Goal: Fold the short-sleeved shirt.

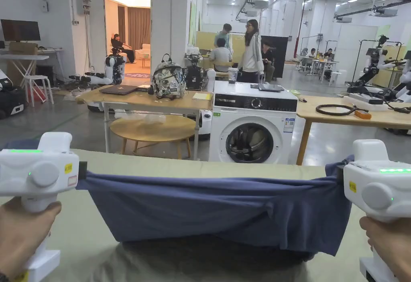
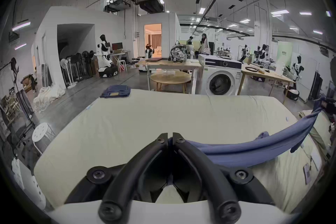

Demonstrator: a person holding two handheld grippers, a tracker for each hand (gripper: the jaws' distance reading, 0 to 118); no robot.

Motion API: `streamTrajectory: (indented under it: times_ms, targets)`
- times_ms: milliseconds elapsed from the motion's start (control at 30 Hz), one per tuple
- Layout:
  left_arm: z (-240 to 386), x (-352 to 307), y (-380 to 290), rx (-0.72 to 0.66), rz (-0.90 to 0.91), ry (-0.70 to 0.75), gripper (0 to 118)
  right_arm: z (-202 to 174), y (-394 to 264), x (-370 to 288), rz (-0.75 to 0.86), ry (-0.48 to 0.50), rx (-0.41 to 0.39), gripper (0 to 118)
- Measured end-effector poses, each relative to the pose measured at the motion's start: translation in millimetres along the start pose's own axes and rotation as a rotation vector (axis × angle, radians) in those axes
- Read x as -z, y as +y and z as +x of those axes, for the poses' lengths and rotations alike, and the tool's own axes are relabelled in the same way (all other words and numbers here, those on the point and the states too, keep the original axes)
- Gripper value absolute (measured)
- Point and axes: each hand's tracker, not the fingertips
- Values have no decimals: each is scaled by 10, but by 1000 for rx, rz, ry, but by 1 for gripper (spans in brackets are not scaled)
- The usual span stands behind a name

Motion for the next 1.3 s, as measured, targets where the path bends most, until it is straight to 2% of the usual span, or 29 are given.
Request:
streamTrajectory:
  times_ms: [100, 233, 567, 867, 1067, 1100, 1133, 1167, 1200, 1300]
  targets:
    - [-126, -173, -311, -23, 0, -15, 0, 46, -219, -305, -11, 8, 18, 0]
    - [-170, -578, -670, -15, -12, -26, 0, 31, -503, -692, -37, 21, -1, 0]
    - [-213, -1172, -1651, -37, -128, -56, 0, -34, -1449, -1237, -154, 30, -16, 0]
    - [-252, -791, -2648, 1, -408, -55, 0, -98, -2480, -1243, -422, 43, -21, 1]
    - [-311, -542, -2993, -27, -502, -50, 0, -90, -2887, -1088, -531, 27, 6, 9]
    - [-321, -530, -3000, -30, -509, -53, 4, -90, -2904, -1094, -525, 22, 12, 14]
    - [-319, -559, -3012, -32, -501, -56, 13, -92, -2897, -1106, -516, 16, 21, 29]
    - [-318, -574, -2997, -37, -493, -55, 35, -98, -2876, -1120, -500, 13, 34, 55]
    - [-319, -592, -2970, -40, -476, -51, 50, -96, -2856, -1136, -478, 11, 46, 67]
    - [-260, -717, -2855, -54, -394, -47, 52, -164, -2718, -1210, -391, 13, 65, 68]
